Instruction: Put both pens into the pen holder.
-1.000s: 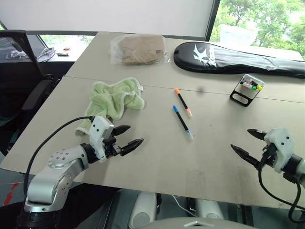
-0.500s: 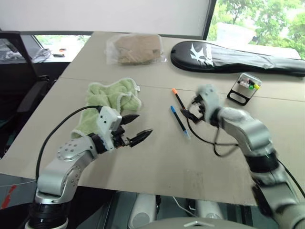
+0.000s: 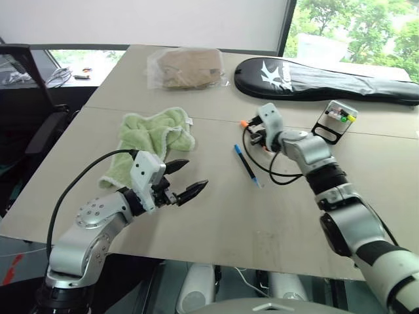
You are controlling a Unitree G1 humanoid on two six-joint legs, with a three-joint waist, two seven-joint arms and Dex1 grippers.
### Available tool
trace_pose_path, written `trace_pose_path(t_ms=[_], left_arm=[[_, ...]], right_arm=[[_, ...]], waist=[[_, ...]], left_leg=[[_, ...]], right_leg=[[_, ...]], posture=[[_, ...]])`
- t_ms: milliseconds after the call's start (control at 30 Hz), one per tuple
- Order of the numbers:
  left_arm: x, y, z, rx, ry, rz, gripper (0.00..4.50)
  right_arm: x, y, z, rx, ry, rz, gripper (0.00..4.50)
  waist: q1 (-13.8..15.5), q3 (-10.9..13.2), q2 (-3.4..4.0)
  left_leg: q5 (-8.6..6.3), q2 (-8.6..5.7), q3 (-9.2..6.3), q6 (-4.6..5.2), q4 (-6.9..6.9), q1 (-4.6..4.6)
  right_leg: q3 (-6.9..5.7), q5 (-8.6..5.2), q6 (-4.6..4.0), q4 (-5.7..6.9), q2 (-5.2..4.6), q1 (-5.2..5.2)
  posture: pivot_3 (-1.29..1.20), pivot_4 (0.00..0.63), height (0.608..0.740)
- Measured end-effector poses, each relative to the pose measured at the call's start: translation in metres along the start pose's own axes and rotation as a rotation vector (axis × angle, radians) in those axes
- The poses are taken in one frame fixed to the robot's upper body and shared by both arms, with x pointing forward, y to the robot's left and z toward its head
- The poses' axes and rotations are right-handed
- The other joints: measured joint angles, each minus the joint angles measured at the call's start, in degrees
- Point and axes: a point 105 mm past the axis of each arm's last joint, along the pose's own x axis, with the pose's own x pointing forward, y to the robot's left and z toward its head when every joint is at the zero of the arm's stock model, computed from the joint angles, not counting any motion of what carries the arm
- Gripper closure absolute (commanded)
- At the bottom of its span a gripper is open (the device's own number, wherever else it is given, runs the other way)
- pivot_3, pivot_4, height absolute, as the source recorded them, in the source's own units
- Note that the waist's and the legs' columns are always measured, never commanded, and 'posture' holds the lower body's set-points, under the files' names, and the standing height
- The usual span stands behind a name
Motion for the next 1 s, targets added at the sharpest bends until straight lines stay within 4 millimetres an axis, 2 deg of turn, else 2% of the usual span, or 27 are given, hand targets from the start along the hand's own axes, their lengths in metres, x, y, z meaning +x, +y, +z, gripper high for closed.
trace_pose_path(t_ms=[33,100,200,233,267,300,333,433,500,533,867,900,1000], left_arm=[[0.000,0.000,0.000,0.000,0.001,0.001,0.27],[0.000,-0.001,0.000,0.003,-0.002,-0.001,0.27],[0.002,-0.002,0.001,0.015,-0.006,-0.013,0.27],[0.002,-0.003,0.000,0.017,-0.002,-0.026,0.27],[0.001,-0.002,-0.001,0.015,0.004,-0.025,0.27],[0.003,-0.002,-0.002,0.015,0.007,-0.033,0.27],[0.006,-0.002,-0.002,0.017,0.008,-0.046,0.27],[0.014,-0.005,0.001,0.034,-0.001,-0.094,0.27],[0.018,-0.006,0.001,0.034,-0.002,-0.122,0.27],[0.019,-0.005,0.001,0.034,-0.001,-0.124,0.27],[0.018,-0.005,-0.003,0.038,0.007,-0.124,0.27],[0.018,-0.005,-0.004,0.034,0.010,-0.120,0.27],[0.018,-0.007,-0.005,0.027,0.008,-0.123,0.27]], right_arm=[[-0.004,-0.003,-0.003,-0.001,0.003,-0.001,4.46],[-0.025,-0.013,-0.017,-0.011,0.031,0.003,4.46],[-0.070,-0.024,-0.047,-0.041,0.100,0.027,4.46],[-0.101,-0.026,-0.068,-0.086,0.160,0.049,4.01],[-0.109,-0.027,-0.073,-0.092,0.184,0.054,3.50],[-0.120,-0.028,-0.081,-0.101,0.219,0.053,3.28],[-0.129,-0.028,-0.087,-0.107,0.248,0.059,2.78],[-0.135,-0.026,-0.092,-0.115,0.277,0.068,1.36],[-0.131,-0.030,-0.089,-0.118,0.271,0.032,0.21],[-0.130,-0.034,-0.088,-0.119,0.276,0.011,0.03],[-0.109,-0.027,-0.067,-0.130,0.404,0.000,0.03],[-0.106,-0.026,-0.065,-0.119,0.425,0.001,0.55],[-0.092,-0.020,-0.056,-0.060,0.462,0.011,1.52]], waist=[[0.12,0.00,0.00],[0.55,0.00,0.01],[1.15,0.01,0.04],[1.51,-0.01,0.07],[1.34,-0.02,0.06],[1.22,-0.03,0.05],[1.07,-0.03,0.05],[0.10,-0.09,-0.05],[-0.42,-0.11,-0.08],[-0.60,-0.15,-0.15],[-2.25,-0.47,-0.68],[-2.37,-0.48,-0.69],[-2.75,-0.48,-0.70]], left_leg=[[0.00,0.00,0.01,0.00,0.00,-0.02],[-0.01,-0.01,0.01,0.00,0.00,-0.08],[-0.09,-0.03,0.09,0.09,-0.01,-0.12],[-0.17,-0.03,0.09,0.13,-0.01,-0.13],[-0.19,-0.03,0.12,0.12,-0.01,-0.05],[-0.21,0.01,0.19,0.11,0.00,-0.04],[-0.21,0.04,0.20,0.11,0.00,0.02],[-0.25,0.15,0.19,0.04,0.09,0.07],[-0.32,0.15,0.19,-0.09,0.11,0.11],[-0.31,0.17,0.20,-0.08,0.13,0.11],[-0.30,0.28,0.22,-0.06,0.17,0.19],[-0.32,0.32,0.22,-0.10,0.19,0.21],[-0.35,0.36,0.17,-0.14,0.19,0.27]], right_leg=[[-0.01,0.00,0.00,-0.01,-0.02,0.00],[-0.02,-0.03,0.04,-0.09,-0.04,0.00],[0.01,-0.10,0.16,-0.18,-0.08,-0.01],[-0.02,-0.16,0.22,-0.22,-0.11,0.01],[0.01,-0.17,0.24,-0.22,-0.11,0.04],[0.02,-0.17,0.25,-0.22,-0.10,0.02],[0.03,-0.22,0.34,-0.22,-0.07,0.03],[0.03,-0.22,0.37,-0.18,0.02,0.03],[0.04,-0.18,0.32,-0.16,0.02,0.03],[0.04,-0.17,0.31,-0.16,0.02,0.03],[0.02,-0.03,0.10,-0.15,-0.14,-0.03],[0.02,-0.01,0.06,-0.15,-0.15,-0.03],[-0.18,0.08,-0.07,-0.15,-0.18,-0.06]], posture=[[0.00,0.150,0.740],[0.00,0.150,0.740],[0.00,0.150,0.740],[0.00,0.150,0.740],[0.00,0.150,0.740],[0.00,0.150,0.740],[0.00,0.150,0.740],[0.00,0.150,0.740],[0.00,0.150,0.740],[0.00,0.150,0.740],[0.00,0.150,0.740],[0.00,0.150,0.740],[0.00,0.150,0.740]])
